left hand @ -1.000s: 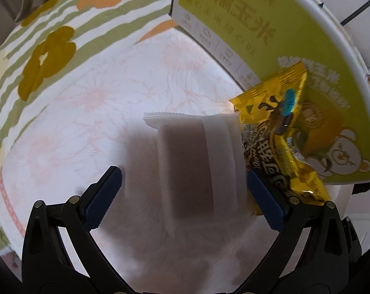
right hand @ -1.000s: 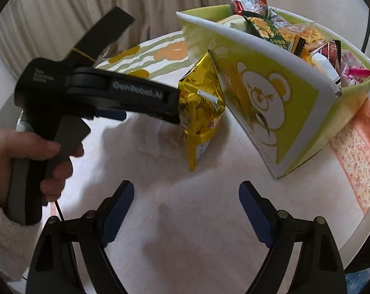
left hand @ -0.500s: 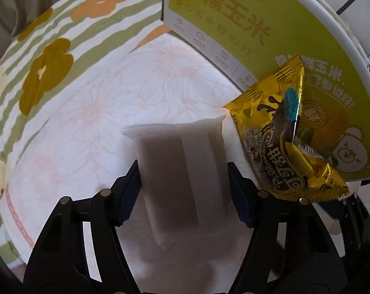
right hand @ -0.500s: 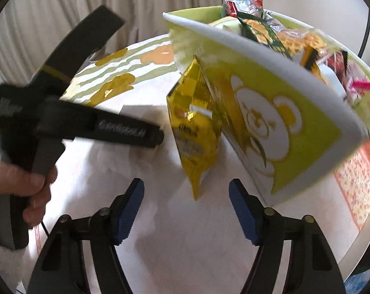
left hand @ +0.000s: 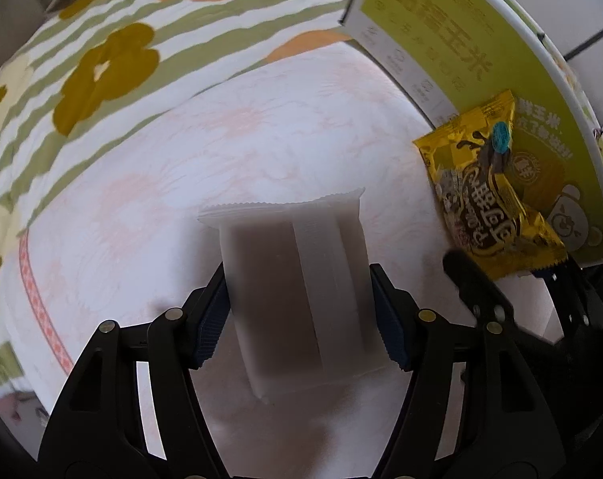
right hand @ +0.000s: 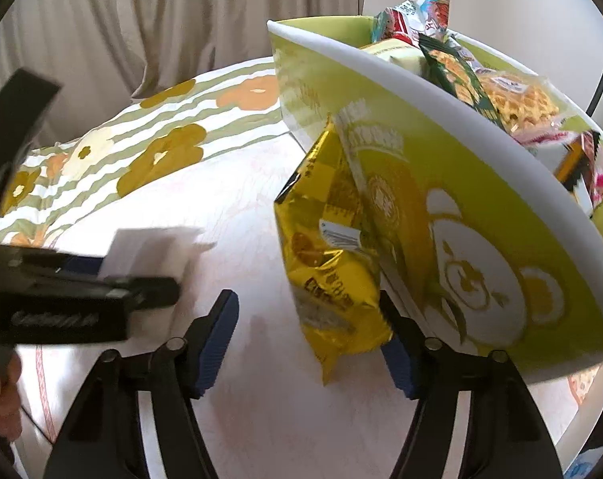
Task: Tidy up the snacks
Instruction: 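Carry the white packet and yellow-gold bag into the box and open both grippers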
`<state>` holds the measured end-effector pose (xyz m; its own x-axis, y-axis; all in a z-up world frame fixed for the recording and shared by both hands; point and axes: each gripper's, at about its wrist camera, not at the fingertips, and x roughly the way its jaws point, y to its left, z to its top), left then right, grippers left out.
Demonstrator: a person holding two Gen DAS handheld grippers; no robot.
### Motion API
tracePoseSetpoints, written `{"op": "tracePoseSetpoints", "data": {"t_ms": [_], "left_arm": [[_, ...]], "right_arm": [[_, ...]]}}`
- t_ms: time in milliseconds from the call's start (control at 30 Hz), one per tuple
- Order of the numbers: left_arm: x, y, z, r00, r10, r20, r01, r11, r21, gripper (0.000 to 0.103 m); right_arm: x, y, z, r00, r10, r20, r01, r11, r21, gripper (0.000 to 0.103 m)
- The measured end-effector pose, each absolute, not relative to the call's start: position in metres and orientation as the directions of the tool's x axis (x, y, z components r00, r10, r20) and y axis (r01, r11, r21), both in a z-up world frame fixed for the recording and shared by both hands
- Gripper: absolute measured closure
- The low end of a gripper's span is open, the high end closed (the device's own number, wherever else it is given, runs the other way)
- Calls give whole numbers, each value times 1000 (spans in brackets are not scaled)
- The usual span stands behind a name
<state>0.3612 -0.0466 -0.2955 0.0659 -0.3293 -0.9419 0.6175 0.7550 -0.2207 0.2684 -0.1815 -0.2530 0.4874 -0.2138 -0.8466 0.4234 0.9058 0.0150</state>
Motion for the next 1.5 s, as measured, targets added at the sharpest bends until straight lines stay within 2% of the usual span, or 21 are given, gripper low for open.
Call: {"op": "tracePoseSetpoints", "data": {"t_ms": [133,233,300,667,1000,1367,1500], "left_arm": [[368,-31,-295,73,-336,-939,589,774,-231,40],[374,-19,-296,77,-341,-937,567,788,-240,40],[376,-12,-297,78,-340,-937,554,796,-243,40],[376,10,-268,140,-363,-921,527,815,-241,40],[368,-2,-186,239,-397,-886,520,823,-229,40],[329,-60,-122,347,-399,-849,476,855,-206,40],[308,-93,-106,351,-450,-821,419,860,-292,40]], "right_arm": [[273,-183,-261,479,-199,-855,424,905,27,60],[280,-182,-262,487,-203,-850,425,905,28,60],[282,-180,-261,498,-205,-843,414,910,23,71],[276,-166,-225,584,-157,-797,335,940,60,72],[255,-187,-135,670,-90,-737,268,955,127,72],[228,-262,-85,732,-23,-681,176,972,156,72],[216,-313,-73,738,23,-675,124,978,168,72]]}}
